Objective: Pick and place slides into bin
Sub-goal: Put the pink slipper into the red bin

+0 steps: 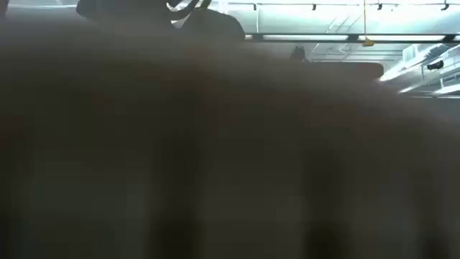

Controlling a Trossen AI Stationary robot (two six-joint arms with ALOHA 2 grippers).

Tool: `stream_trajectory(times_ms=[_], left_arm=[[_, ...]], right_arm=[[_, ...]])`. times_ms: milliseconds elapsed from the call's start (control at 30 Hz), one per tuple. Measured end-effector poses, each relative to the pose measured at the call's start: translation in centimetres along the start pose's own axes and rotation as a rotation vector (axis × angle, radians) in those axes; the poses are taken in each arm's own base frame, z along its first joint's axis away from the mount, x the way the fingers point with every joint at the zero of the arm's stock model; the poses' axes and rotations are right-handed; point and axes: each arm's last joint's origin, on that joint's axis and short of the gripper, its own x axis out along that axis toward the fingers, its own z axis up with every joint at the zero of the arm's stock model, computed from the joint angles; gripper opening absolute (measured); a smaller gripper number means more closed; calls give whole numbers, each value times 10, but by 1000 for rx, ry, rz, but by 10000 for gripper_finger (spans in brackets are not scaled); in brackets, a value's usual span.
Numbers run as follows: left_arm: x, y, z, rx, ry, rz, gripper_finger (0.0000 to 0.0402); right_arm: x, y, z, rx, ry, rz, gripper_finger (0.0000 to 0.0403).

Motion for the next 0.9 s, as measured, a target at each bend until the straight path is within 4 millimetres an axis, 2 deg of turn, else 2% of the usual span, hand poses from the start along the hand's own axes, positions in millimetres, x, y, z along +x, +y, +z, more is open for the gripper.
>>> stream_trajectory(times_ms=[600,700,833,900], left_arm=[[6,9,14,-42,-43,37,165],[6,8,14,-45,-11,20,129],[5,7,12,-48,18,6,34],[5,7,11,-77,47,-6,19]], right_arm=[[-2,7,-4,-47,6,24,121],[-2,7,-4,-47,6,23,121],[-2,7,-4,-47,7,24,121],[-2,7,-4,-47,7,24,121]])
